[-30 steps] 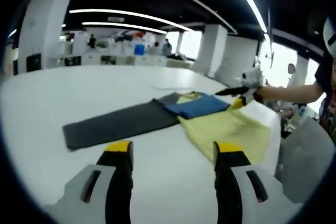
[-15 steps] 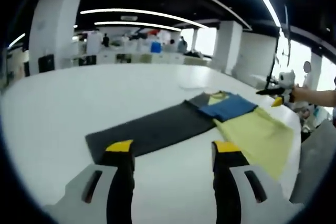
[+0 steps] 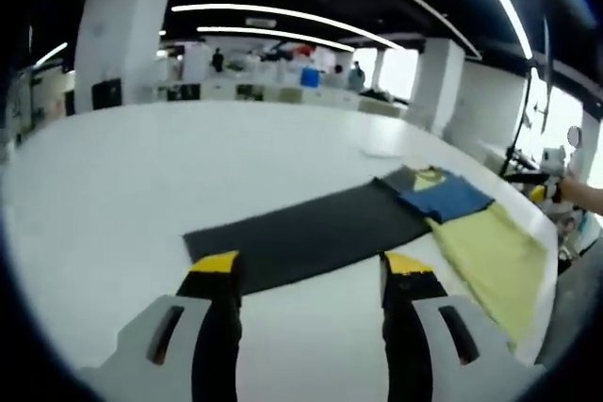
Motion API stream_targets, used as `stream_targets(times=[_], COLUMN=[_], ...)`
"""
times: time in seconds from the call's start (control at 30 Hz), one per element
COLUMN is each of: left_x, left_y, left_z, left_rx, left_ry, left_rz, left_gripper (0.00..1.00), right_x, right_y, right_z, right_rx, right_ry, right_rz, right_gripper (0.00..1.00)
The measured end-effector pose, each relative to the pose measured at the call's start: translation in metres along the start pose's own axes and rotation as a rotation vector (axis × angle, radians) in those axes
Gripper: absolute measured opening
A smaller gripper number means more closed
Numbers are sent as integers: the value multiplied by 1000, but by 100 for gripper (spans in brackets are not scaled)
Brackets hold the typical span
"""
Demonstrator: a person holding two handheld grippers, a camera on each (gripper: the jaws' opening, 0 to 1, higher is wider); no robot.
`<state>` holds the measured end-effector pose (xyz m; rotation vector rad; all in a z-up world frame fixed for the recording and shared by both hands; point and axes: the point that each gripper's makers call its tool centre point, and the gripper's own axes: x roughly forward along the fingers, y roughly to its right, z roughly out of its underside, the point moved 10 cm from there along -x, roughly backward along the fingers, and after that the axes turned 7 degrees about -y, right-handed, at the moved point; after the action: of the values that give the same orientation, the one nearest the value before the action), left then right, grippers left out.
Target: Fold the garment on the visible template until the final outline fits inside the template.
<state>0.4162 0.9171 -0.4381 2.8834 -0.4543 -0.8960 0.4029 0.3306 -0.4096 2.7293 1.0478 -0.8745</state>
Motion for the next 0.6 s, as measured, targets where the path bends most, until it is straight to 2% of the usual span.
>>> stream_targets(times=[0.07, 0.13, 0.2, 0.3, 0.43, 0.5, 0.6], left_x=[1, 2, 7, 14, 18, 19, 16], left_y=[-7, -13, -24, -30, -37, -45, -41], left_z=[2, 2, 5, 10, 14, 15, 19], left_rx=[-67, -118, -109, -127, -155, -221, -236], left_ry=[4, 22, -2, -34, -62, -58, -71], left_rz=[-63, -91, -127, -145, -185, -220, -224], left_gripper=[53, 54, 53, 51, 42, 41, 36], right_x=[0, -1, -2, -4, -5, -7, -7], right_y=[2, 2, 4, 5, 7, 7, 7], right_z=[-1, -4, -5, -5, -3, -3, -2], right_rx=[1, 4, 10, 11, 5, 13, 12], right_ry=[8, 16, 24, 26, 15, 18, 18], right_rz=[3, 6, 9, 11, 20, 19, 22], right_gripper=[99, 99, 99, 99, 99, 99, 99])
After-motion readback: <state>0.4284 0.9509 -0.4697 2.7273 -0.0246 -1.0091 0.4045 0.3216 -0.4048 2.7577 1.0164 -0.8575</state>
